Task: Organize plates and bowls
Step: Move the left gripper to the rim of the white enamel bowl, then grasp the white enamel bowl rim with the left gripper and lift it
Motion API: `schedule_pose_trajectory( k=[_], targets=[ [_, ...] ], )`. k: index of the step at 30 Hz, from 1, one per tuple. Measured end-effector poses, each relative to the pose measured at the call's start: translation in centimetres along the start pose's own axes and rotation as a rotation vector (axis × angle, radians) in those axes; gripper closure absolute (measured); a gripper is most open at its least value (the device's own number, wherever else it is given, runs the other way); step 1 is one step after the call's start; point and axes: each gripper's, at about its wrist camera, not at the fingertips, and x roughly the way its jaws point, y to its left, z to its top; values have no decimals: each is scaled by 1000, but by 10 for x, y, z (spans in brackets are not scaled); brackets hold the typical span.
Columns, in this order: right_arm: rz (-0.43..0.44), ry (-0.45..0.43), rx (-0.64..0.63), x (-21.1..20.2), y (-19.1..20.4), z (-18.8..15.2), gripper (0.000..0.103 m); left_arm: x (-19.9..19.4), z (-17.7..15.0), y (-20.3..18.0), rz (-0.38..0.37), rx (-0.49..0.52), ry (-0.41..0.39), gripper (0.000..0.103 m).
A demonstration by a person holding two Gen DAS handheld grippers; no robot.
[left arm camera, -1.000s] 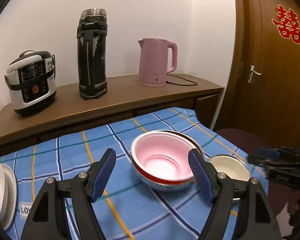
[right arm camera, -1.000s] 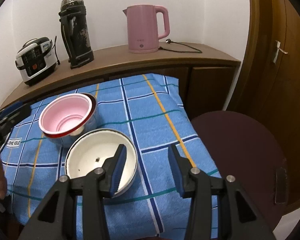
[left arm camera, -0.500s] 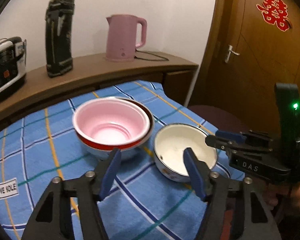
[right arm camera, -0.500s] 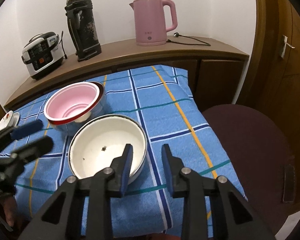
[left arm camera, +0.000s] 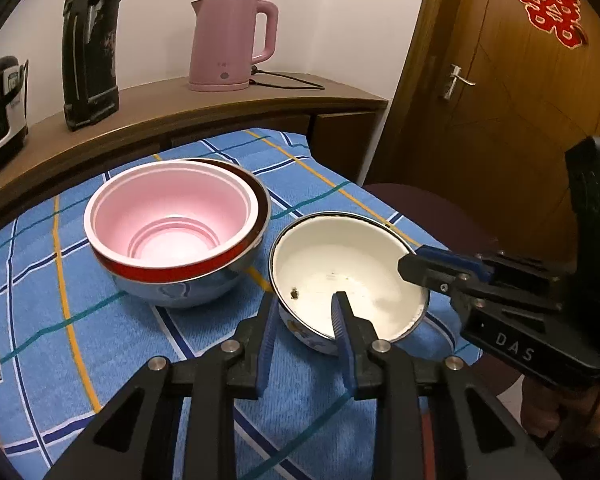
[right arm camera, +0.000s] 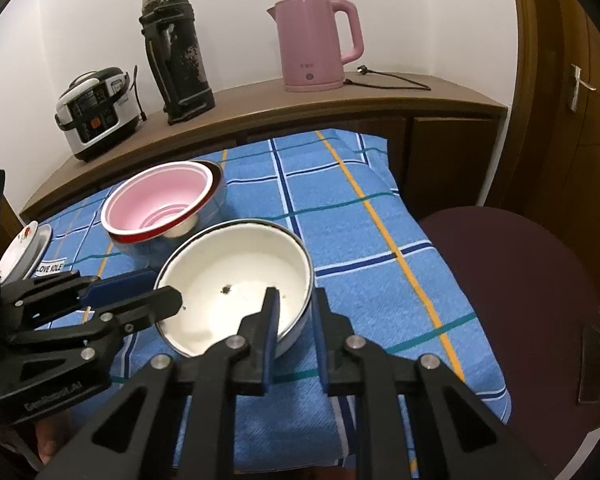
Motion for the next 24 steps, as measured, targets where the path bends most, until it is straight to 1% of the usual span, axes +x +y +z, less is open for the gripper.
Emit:
schedule_pose_trajectory(
  k=[2, 4, 10, 19, 24],
  targets=[
    [1, -8, 3, -2, 1, 0, 87, -2, 1, 1, -2, -13, -2, 73],
    [-2, -18, -1, -6, 2, 1, 87, -6, 1, -2, 8, -1, -16, 73],
    [-4, -50, -2, -19, 2, 4, 87, -19, 7, -3, -7, 7, -57, 73],
    [-7, -110, 1, -38, 7, 17, 87, -38, 15, -6, -19, 16, -116, 73],
    [-1, -141, -10, -47, 13, 25, 87, -47, 23, -4, -7, 24, -144, 73]
  ],
)
